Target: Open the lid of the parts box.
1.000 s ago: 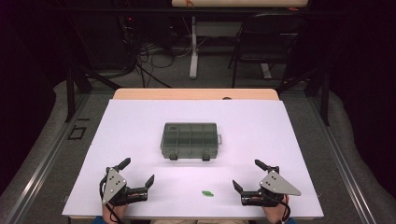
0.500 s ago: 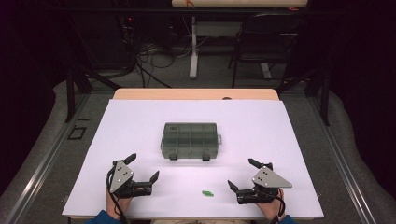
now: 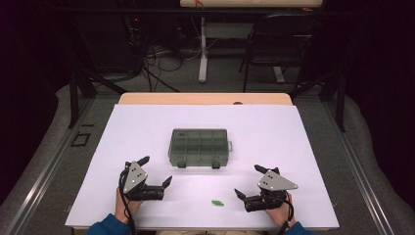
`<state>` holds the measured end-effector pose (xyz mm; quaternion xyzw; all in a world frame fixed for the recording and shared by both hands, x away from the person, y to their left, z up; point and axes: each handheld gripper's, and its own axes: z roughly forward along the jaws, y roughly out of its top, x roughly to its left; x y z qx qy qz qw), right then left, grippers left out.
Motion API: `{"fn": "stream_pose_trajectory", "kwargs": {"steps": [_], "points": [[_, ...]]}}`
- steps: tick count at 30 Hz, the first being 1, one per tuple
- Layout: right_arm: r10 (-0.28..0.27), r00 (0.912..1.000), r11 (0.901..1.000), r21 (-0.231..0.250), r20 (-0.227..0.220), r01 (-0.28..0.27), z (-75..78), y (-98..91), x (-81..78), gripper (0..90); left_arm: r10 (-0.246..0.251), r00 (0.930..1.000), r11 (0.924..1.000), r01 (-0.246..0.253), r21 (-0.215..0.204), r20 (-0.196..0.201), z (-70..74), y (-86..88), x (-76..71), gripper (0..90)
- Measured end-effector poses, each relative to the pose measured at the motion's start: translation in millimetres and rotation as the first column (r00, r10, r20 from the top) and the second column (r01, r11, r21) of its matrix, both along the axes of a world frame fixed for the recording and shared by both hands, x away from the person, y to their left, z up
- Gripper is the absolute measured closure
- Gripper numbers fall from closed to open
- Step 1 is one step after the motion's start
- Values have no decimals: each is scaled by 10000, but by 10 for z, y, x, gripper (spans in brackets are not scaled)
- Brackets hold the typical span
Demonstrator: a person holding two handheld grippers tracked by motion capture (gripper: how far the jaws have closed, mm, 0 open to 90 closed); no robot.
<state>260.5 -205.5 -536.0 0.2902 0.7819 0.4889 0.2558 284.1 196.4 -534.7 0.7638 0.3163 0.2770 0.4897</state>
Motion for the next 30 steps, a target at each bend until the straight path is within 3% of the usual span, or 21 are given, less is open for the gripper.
{"fn": "stream_pose_trajectory", "kwargs": {"steps": [11,30], "points": [[167,9983,9999,-23,-555,-169,-12,26,71,0,-383,9972,9991,394,166,-644,-7,-50,203,0],[205,9964,9998,72,-825,-199,8,0,54,0,-546,9910,9974,600,408,-1221,-37,-158,445,0]]}}
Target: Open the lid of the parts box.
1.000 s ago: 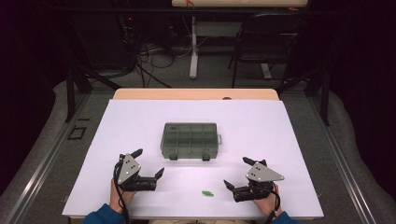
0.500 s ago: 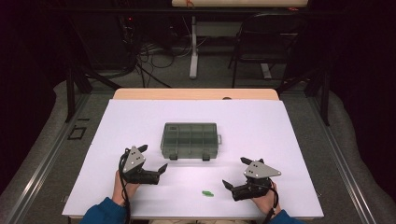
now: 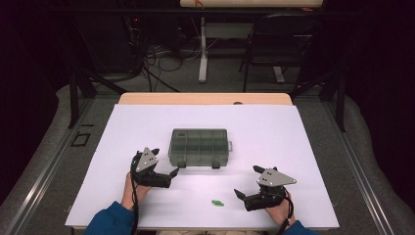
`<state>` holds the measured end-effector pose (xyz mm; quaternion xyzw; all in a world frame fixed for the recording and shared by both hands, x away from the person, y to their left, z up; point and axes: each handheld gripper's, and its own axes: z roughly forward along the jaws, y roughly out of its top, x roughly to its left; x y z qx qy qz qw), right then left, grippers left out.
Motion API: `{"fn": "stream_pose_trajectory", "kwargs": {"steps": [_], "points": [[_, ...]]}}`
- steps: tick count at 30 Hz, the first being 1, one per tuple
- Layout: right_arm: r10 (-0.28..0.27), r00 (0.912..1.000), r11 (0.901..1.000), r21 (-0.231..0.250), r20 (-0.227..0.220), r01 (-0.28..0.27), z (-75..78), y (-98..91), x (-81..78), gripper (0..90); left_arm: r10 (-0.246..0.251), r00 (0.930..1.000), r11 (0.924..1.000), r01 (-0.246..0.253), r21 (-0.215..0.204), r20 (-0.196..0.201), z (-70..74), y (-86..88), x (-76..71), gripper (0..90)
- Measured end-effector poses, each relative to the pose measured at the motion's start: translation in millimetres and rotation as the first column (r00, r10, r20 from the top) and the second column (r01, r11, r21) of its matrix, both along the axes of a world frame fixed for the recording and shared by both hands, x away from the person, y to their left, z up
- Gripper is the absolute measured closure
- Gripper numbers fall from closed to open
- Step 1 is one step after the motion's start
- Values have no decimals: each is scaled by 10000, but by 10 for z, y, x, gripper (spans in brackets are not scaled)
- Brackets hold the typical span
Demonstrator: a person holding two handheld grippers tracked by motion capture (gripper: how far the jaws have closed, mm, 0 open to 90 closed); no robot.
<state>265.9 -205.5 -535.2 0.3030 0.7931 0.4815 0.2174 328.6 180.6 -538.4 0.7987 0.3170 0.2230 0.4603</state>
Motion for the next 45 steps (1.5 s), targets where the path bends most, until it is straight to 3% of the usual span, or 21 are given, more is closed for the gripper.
{"fn": "stream_pose_trajectory", "kwargs": {"steps": [25,45], "points": [[111,9997,9999,-103,-202,-113,-9,19,13,6,76,9998,9981,-65,614,-190,-85,-87,223,0],[216,9996,9996,-167,-174,-219,-6,25,12,11,135,9995,9971,-112,753,-290,-119,-136,374,1]]}}
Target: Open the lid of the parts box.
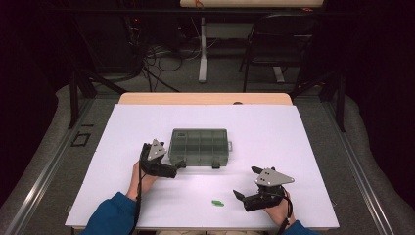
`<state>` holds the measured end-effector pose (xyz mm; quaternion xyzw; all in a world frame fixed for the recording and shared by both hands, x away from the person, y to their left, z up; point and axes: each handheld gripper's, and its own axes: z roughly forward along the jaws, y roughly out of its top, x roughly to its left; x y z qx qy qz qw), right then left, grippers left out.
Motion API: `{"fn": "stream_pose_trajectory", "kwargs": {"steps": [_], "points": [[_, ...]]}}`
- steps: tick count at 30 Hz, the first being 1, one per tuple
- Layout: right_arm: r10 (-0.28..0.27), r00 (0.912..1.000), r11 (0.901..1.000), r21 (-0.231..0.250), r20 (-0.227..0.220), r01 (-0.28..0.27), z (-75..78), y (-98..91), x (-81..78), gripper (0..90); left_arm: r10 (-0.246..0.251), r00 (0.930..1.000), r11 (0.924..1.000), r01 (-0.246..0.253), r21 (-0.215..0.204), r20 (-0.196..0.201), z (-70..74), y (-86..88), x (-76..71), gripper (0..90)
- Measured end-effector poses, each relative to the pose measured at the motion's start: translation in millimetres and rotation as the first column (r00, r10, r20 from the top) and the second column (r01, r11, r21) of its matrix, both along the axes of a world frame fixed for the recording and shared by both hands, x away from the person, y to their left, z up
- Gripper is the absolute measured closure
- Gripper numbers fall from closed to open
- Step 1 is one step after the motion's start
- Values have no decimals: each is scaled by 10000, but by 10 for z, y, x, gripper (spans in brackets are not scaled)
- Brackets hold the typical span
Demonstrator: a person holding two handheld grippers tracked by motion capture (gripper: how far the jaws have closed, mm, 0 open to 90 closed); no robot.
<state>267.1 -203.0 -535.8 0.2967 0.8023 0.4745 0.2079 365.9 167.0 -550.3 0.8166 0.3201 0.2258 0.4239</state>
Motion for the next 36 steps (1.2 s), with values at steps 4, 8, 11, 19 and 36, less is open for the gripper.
{"fn": "stream_pose_trajectory", "kwargs": {"steps": [4,8,11,19,36], "points": [[5,10000,10000,-17,-17,-5,-1,0,1,12,-36,10000,10000,36,1,18,-14,-8,10,5],[62,9999,9999,-80,-97,-63,-1,4,1,13,-169,9992,9998,171,-74,354,6,-5,-10,47],[108,9999,9999,-125,-53,-108,-5,6,2,12,-234,9979,9996,241,-114,603,15,-5,-29,81],[23,10000,9998,-202,-7,-23,-5,1,4,12,-419,9906,9991,414,63,1300,34,-12,-83,211],[-176,9996,9980,-604,204,188,45,102,160,0,-156,9858,9999,148,62,1675,32,8,-81,347]]}}
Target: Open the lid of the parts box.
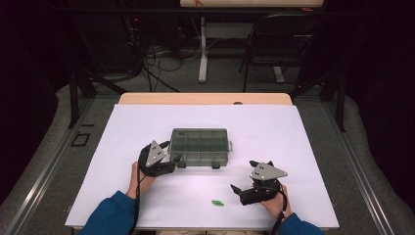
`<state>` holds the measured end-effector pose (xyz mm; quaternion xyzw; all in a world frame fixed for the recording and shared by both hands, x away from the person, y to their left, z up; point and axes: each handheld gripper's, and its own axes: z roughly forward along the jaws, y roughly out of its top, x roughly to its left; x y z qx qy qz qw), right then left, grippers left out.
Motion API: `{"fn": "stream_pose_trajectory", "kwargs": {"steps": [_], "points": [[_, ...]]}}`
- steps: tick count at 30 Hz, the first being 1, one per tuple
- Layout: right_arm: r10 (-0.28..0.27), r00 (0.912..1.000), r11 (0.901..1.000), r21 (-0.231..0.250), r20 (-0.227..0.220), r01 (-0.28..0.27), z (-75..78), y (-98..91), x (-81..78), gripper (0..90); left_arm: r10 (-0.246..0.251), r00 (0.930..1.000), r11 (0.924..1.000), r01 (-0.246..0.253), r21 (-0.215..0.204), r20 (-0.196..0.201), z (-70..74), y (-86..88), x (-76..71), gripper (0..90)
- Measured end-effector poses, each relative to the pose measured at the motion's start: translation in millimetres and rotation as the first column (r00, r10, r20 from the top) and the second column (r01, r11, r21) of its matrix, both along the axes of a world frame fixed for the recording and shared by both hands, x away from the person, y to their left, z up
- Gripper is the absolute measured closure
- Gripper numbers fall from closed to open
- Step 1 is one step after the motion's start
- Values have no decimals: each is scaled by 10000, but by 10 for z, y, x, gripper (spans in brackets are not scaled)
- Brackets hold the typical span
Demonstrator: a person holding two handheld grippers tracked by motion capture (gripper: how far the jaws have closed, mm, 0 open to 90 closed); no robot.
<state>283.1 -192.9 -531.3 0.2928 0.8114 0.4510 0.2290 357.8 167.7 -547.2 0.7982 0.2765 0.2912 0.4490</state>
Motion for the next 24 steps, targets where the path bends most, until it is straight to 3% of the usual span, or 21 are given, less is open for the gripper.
{"fn": "stream_pose_trajectory", "kwargs": {"steps": [13,19,24], "points": [[-103,9997,9998,-187,224,107,49,108,282,0,109,9999,9999,-109,-84,100,7,11,3,392],[-172,9990,9985,-516,405,193,85,194,434,82,110,9998,9999,-108,-128,163,8,19,9,407],[-69,9976,9968,-795,694,124,101,268,541,215,140,9998,9996,-137,-235,119,8,27,13,413]]}}
